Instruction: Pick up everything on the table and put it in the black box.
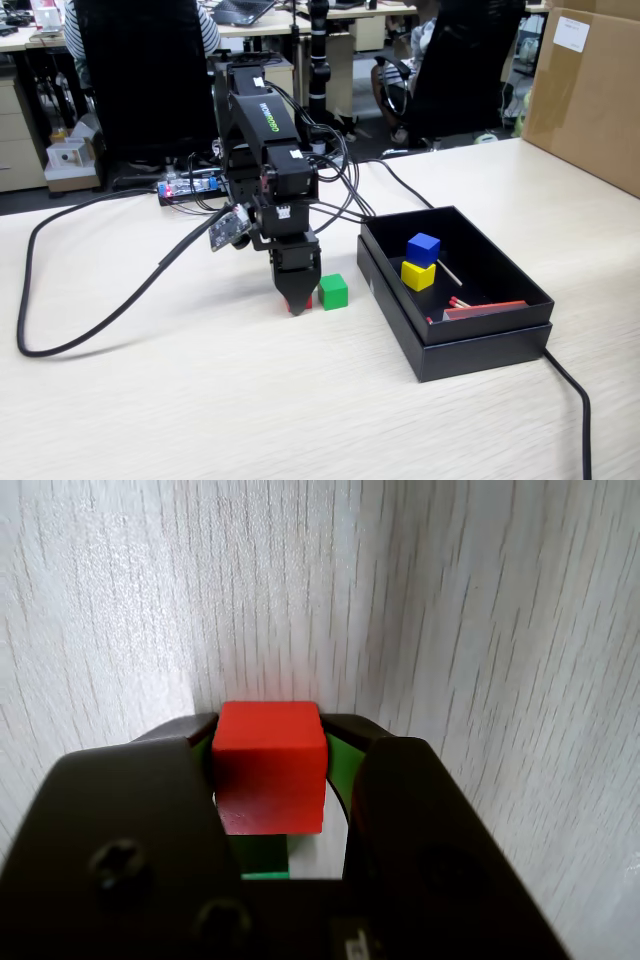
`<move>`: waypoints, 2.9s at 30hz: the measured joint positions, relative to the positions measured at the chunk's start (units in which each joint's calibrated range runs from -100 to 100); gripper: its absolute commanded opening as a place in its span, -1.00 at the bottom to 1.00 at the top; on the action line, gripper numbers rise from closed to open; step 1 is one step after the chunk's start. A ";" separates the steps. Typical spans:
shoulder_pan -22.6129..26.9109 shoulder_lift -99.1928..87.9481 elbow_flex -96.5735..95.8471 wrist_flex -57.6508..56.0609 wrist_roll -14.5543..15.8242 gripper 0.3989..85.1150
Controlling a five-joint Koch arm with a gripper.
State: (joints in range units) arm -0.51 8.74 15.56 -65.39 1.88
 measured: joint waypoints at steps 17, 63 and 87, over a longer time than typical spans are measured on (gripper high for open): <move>7.96 -22.27 12.60 -0.08 0.54 -0.87; 13.68 5.57 21.63 -0.46 4.30 0.11; 7.13 -54.89 -21.09 1.86 4.64 0.17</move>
State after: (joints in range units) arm 6.62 -46.15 -5.52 -63.53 6.52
